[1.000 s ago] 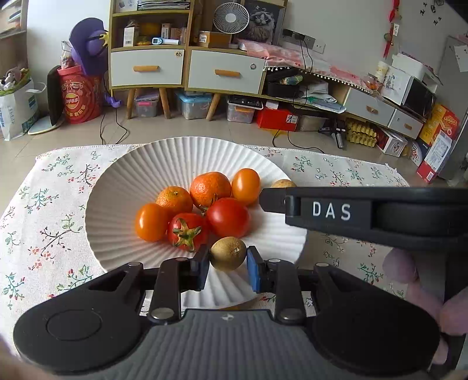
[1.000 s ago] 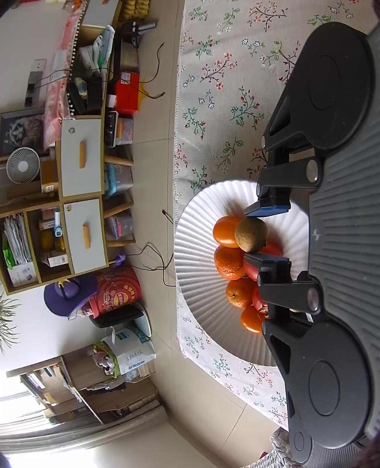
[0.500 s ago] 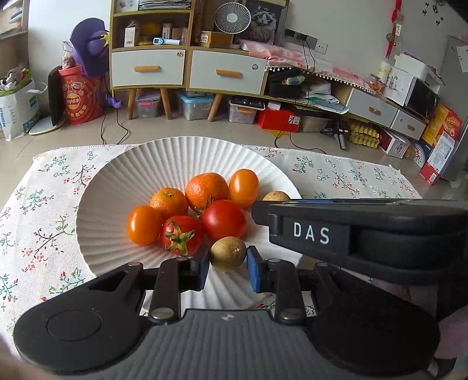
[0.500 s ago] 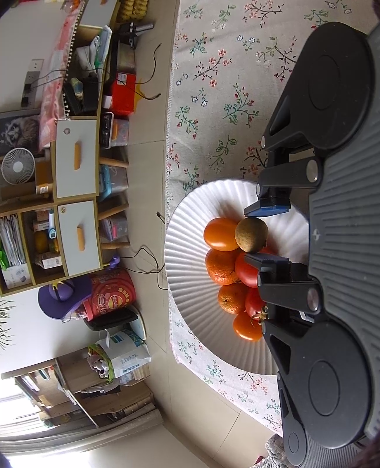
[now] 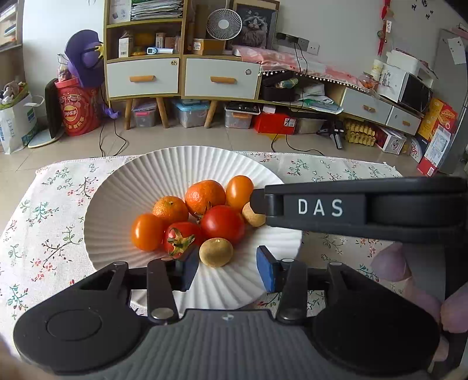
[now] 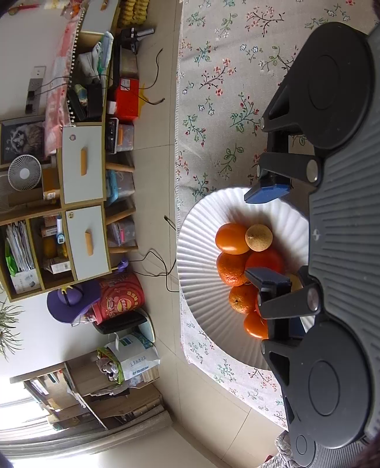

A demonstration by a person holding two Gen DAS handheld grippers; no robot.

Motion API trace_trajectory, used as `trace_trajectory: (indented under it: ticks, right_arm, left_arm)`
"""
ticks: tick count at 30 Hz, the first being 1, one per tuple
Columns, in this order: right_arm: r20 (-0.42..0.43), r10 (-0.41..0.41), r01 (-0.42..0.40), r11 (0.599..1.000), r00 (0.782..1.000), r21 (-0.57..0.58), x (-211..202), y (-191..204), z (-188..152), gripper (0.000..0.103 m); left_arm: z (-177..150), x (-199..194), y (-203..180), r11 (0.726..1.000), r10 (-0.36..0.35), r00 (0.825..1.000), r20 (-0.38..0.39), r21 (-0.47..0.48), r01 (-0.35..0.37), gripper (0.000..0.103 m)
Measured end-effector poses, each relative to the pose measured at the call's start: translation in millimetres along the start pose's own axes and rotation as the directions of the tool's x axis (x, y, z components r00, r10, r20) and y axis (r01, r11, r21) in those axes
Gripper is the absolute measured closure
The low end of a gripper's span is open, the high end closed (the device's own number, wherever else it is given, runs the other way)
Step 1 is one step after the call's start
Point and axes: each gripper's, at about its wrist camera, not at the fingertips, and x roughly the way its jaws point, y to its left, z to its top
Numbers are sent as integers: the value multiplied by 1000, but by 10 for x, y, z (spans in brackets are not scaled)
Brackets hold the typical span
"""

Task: Organize fruits
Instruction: 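Lower both brown fruits into the bowl and open both tools, then withdraw both open tools from the bowl toward the green tomatoes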

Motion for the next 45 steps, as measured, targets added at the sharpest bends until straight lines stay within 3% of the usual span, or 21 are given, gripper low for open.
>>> trace_trajectory:
  ticks: [17, 28, 45]
  right_arm:
    - [26, 15, -14, 999, 1000, -29, -244, 53, -4, 34]
    - [4, 36, -36, 997, 999, -68, -401, 47, -141, 15]
    - [-63, 59, -69, 982, 996, -174, -556, 148, -524, 4]
  left_arm:
    - [-40, -240, 63, 998, -6, 1000, -6, 66, 6, 31]
    - [-187, -429, 164, 994, -4, 1000, -22, 111, 6, 11]
    - [-508, -673, 486, 993, 19, 999, -47, 118, -13, 5]
